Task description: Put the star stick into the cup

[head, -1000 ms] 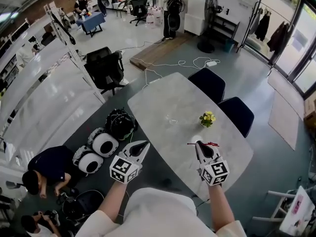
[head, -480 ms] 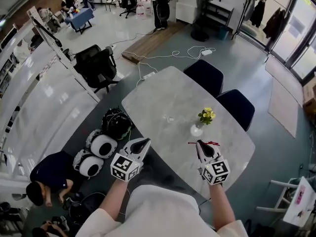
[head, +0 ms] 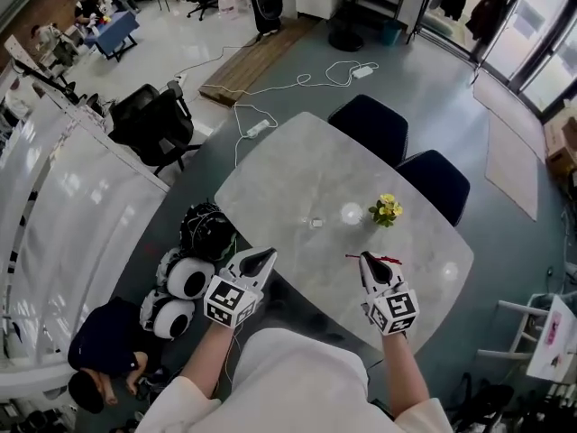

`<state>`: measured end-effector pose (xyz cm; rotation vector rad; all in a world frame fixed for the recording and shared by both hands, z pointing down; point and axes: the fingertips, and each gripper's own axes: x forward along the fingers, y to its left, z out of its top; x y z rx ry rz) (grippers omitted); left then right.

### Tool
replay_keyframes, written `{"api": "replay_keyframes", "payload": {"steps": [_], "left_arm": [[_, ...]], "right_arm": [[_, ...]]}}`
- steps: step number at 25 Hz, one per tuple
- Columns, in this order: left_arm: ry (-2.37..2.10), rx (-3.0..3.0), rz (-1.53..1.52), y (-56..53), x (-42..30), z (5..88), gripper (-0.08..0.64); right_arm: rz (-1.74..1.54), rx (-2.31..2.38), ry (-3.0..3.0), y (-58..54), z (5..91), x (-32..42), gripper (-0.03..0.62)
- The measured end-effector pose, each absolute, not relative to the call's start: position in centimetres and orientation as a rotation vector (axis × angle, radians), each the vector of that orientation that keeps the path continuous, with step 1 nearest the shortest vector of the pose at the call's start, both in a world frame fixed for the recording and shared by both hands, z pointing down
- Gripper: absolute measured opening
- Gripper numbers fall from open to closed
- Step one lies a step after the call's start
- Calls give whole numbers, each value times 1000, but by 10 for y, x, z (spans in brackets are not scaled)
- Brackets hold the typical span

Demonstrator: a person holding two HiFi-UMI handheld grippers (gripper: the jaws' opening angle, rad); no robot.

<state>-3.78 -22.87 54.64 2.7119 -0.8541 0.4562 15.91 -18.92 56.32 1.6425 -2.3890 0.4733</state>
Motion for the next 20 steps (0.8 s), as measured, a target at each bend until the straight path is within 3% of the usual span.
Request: {"api": "replay_keyframes", "payload": {"steps": [20], "left_arm": [[-419,2684,629,-397,-12,683,21]], "right_arm": [[660,1819,-2123,-366,700,147,20]]}}
